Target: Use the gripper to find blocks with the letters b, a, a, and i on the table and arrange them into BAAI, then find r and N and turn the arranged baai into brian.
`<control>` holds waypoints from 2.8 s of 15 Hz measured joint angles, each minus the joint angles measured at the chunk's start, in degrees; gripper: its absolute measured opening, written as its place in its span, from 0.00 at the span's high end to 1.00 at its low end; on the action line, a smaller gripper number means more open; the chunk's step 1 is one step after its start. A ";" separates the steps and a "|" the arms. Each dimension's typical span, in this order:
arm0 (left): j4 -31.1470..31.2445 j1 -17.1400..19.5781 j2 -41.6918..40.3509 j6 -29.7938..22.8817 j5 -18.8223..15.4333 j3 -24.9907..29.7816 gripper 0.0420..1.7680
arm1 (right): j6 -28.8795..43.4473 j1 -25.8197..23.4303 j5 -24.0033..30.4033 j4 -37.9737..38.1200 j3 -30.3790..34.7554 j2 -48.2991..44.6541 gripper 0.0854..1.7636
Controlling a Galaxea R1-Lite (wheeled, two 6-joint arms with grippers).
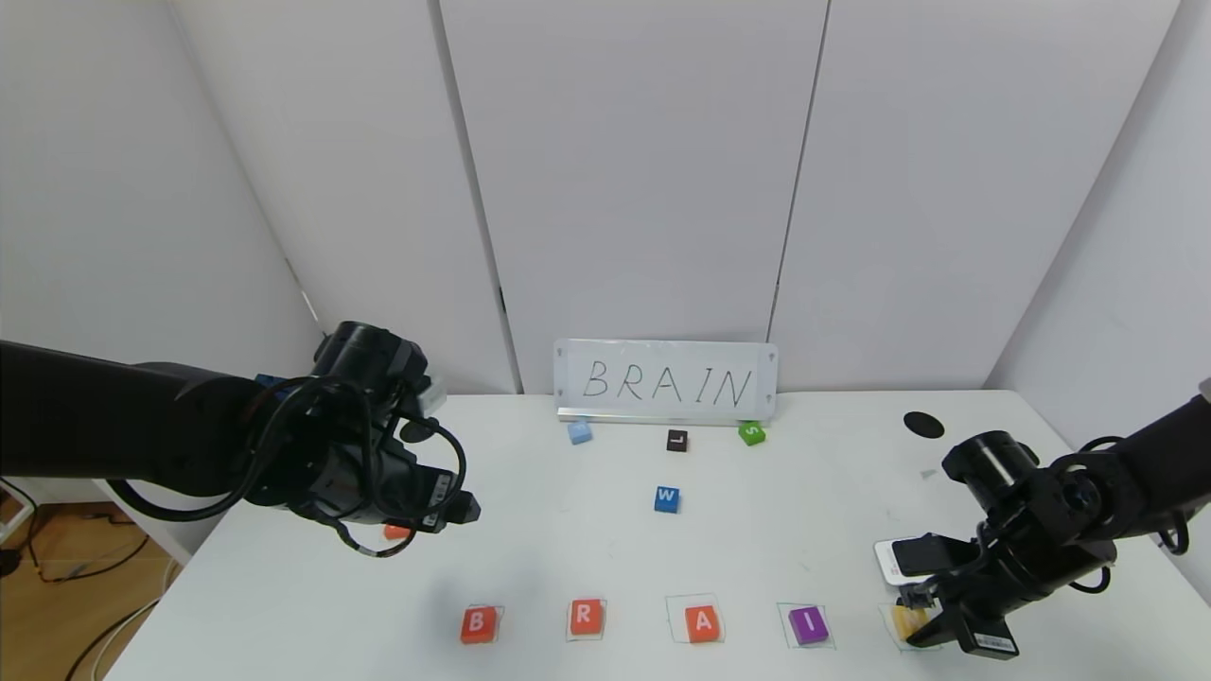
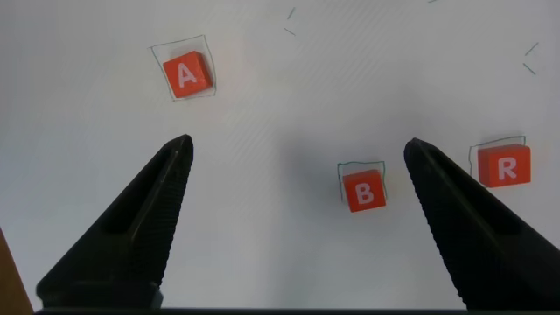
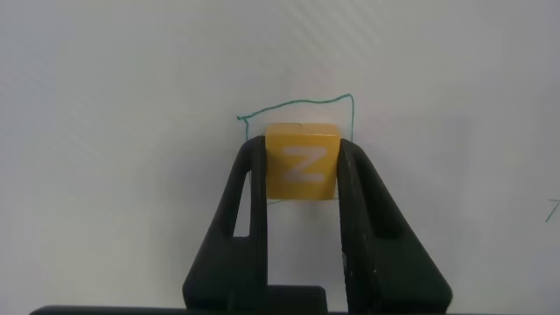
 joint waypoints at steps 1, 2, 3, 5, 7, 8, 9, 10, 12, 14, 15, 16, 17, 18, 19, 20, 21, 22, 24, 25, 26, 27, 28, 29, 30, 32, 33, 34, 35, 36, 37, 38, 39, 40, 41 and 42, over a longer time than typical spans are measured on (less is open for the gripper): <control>0.00 0.00 0.01 0.02 0.02 0.00 0.03 | -0.02 0.02 -0.04 -0.02 -0.06 0.10 0.68; 0.00 0.02 0.01 0.00 0.06 -0.05 0.03 | -0.18 0.02 -0.11 -0.05 -0.09 0.18 0.60; 0.00 0.02 0.01 0.00 0.09 -0.07 0.03 | -0.27 0.00 -0.13 0.01 -0.09 0.21 0.53; 0.00 0.05 0.00 0.00 0.11 -0.09 0.03 | -0.22 0.02 -0.13 0.12 -0.02 -0.01 0.42; 0.00 0.09 0.00 0.00 0.11 -0.09 0.03 | -0.22 -0.02 -0.09 0.12 0.07 -0.43 0.33; 0.00 0.07 0.00 0.00 0.11 -0.09 0.03 | -0.22 -0.02 -0.09 0.17 0.16 -0.76 0.29; 0.00 0.09 0.00 0.00 0.11 -0.09 0.03 | -0.20 -0.02 -0.02 0.26 0.24 -1.30 0.26; 0.00 0.07 0.01 0.00 0.11 -0.09 0.03 | -0.18 -0.05 0.07 0.55 0.30 -1.99 0.23; 0.00 0.05 0.09 0.00 0.09 -0.16 0.03 | 0.20 -0.20 0.30 2.08 0.38 -4.19 0.19; -0.04 -0.06 0.04 0.00 0.11 -0.16 0.03 | 2.71 -0.35 1.26 4.35 0.20 -6.70 0.15; -0.06 -0.15 -0.13 -0.02 0.09 -0.09 0.03 | 8.13 -0.30 2.33 5.35 -0.26 -8.58 0.14; -0.06 -0.28 -0.30 -0.07 0.11 0.06 0.03 | 15.23 -0.11 3.36 6.03 -0.78 -10.23 0.13; -0.06 -0.50 -0.46 -0.07 0.11 0.11 0.03 | 22.64 0.22 3.96 6.52 -1.41 -11.93 0.11; -0.09 -0.55 -0.51 -0.07 0.22 0.13 0.03 | 29.84 0.55 4.16 6.74 -1.83 -13.37 0.11; -0.59 -0.59 -0.55 -0.18 0.33 0.13 0.03 | 38.22 0.91 4.02 6.74 -2.13 -15.12 0.10; -2.67 -0.59 -0.66 -0.52 0.41 0.13 0.03 | 46.53 1.33 3.04 6.72 -2.35 -17.40 0.09; -5.51 -0.50 -0.94 -0.88 0.39 0.37 0.03 | 53.16 1.66 1.26 6.66 -2.51 -19.86 0.08; -7.62 -0.12 -1.45 -1.30 0.41 1.22 0.03 | 58.60 1.82 -1.18 6.61 -2.65 -22.38 0.08; -8.17 0.41 -2.17 -1.52 0.44 2.05 0.03 | 61.21 1.79 -3.10 6.47 -2.79 -25.92 0.07; -8.61 0.52 -2.45 -1.48 0.39 2.27 0.03 | 62.05 1.79 -3.89 6.25 -2.77 -26.90 0.06; -9.89 1.54 -3.19 -1.12 0.20 3.15 0.03 | 64.55 1.41 -7.58 5.12 -2.45 -28.10 0.06; -11.73 3.88 -4.79 -0.20 -0.02 4.28 0.03 | 67.06 0.41 -11.89 3.12 -1.63 -30.11 0.06; -13.71 6.67 -7.28 1.40 -0.57 5.62 0.03 | 68.63 -0.83 -14.40 0.17 -0.45 -32.56 0.05; -15.37 9.36 -10.54 3.72 -2.00 7.12 0.03 | 69.74 -2.34 -15.85 -2.90 1.12 -35.47 0.05; -16.23 11.65 -13.95 5.72 -3.75 8.39 0.03 | 70.40 -4.43 -16.62 -5.33 2.43 -38.16 0.05; -16.99 15.52 -21.41 8.69 -7.08 10.62 0.03 | 70.88 -8.78 -15.75 -6.91 4.38 -43.62 0.04; -17.13 16.93 -24.99 9.51 -8.13 11.64 0.03 | 70.92 -11.07 -12.90 -7.08 5.21 -46.79 0.04; -17.15 18.26 -28.39 9.96 -9.03 12.76 0.03 | 70.90 -13.24 -9.67 -7.17 5.97 -49.81 0.04; -17.13 19.08 -32.13 10.20 -9.98 13.98 0.03 | 70.88 -15.23 -6.35 -7.17 6.84 -53.35 0.04; -17.04 19.66 -35.63 10.36 -10.80 15.03 0.03 | 70.84 -16.49 -3.71 -7.03 7.61 -57.00 0.04; -16.34 20.13 -39.13 10.47 -11.68 15.97 0.03 | 70.82 -17.35 -1.71 -6.29 8.24 -60.78 0.04; -15.19 20.36 -42.89 10.50 -12.78 16.68 0.03 | 70.79 -17.70 0.20 -4.67 8.59 -64.81 0.04; -13.76 20.41 -46.30 10.45 -13.95 17.15 0.03 | 70.77 -17.48 2.05 -2.02 8.70 -68.40 0.04; -12.19 20.41 -49.75 10.40 -15.13 17.44 0.03 | 70.77 -16.93 3.67 0.80 8.59 -71.89 0.04; -10.30 20.43 -53.55 10.34 -16.19 17.73 0.03 | 70.77 -16.19 4.97 3.27 8.33 -75.25 0.04; -8.35 20.43 -57.16 10.29 -17.04 17.92 0.03 | 70.82 -15.26 5.96 5.42 8.07 -78.81 0.04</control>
